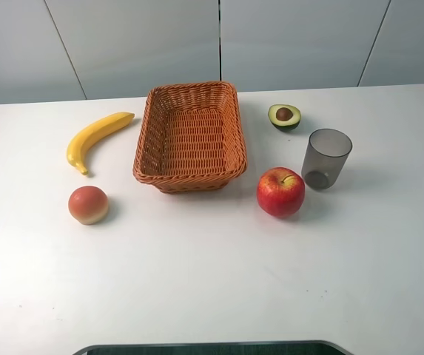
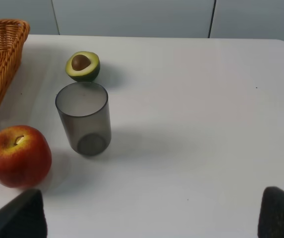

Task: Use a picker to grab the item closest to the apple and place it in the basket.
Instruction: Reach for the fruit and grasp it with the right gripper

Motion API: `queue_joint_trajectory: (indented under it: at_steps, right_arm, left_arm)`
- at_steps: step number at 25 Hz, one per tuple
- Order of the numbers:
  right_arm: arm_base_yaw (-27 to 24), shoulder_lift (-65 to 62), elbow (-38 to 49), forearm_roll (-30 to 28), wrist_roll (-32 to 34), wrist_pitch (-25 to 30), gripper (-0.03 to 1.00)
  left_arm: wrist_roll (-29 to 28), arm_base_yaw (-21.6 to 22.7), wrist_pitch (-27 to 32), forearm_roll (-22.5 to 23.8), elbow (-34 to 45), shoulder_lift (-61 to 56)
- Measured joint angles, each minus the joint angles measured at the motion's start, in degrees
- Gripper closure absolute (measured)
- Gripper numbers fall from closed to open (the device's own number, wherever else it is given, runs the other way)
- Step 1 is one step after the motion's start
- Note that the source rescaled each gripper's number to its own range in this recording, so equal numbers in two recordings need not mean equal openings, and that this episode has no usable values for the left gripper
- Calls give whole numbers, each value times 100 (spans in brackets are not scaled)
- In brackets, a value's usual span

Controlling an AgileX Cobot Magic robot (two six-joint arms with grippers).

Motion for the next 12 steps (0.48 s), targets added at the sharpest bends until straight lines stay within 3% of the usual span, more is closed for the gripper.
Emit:
queue_joint_trajectory:
  at_steps: [12]
  right_arm:
    - [0,0,0,0,0,0,-3]
  left_arm:
    - [0,0,0,0,0,0]
